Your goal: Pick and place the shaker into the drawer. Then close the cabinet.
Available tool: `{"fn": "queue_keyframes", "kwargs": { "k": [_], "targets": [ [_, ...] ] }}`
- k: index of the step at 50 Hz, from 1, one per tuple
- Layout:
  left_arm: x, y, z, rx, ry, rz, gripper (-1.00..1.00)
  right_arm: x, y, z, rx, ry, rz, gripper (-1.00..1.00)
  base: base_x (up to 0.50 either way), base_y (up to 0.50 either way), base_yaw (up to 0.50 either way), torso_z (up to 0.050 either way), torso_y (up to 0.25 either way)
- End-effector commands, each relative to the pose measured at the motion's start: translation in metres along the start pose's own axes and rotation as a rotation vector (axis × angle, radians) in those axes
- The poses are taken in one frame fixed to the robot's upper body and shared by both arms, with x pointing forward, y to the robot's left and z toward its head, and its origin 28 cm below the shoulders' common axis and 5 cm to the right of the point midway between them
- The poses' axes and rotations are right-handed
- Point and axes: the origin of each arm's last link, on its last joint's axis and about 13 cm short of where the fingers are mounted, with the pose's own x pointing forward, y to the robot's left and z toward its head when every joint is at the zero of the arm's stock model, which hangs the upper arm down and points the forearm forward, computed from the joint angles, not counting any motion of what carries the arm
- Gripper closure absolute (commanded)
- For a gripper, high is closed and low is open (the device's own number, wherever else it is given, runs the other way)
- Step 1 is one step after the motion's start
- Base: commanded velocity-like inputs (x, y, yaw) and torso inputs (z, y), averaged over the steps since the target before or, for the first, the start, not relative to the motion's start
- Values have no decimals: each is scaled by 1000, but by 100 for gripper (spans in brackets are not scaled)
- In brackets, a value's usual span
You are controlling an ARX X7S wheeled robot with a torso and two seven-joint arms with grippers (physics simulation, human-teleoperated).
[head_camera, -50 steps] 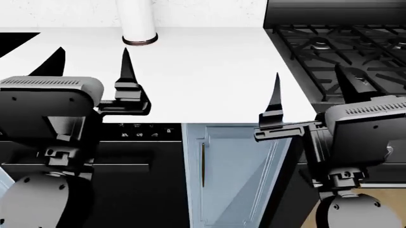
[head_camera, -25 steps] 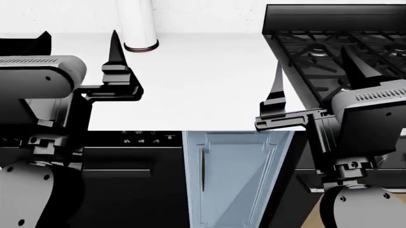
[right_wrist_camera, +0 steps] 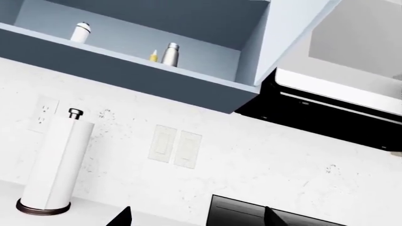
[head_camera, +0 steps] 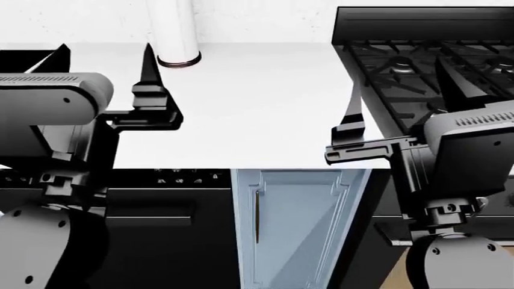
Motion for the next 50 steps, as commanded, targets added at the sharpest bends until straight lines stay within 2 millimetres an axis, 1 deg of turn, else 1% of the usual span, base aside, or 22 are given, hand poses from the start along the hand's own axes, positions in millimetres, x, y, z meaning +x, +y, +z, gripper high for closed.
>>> {"fn": "queue_keyframes", "kwargs": {
  "k": [1, 19, 50],
  "targets": [
    [0, 0, -4, 11, 13, -7, -100, 1, -1, -1, 2, -1, -12, -100, 0, 0, 0, 0, 0],
    [-2, 3, -4, 22, 12, -4, -100, 2, 2, 0, 4, 0, 0, -100, 9, 210, 0, 0, 0],
    [-2, 3, -5, 31, 7, -4, -100, 2, 3, 1, 20, -12, 16, -100, 204, 25, 0, 0, 0]
  ]
}}
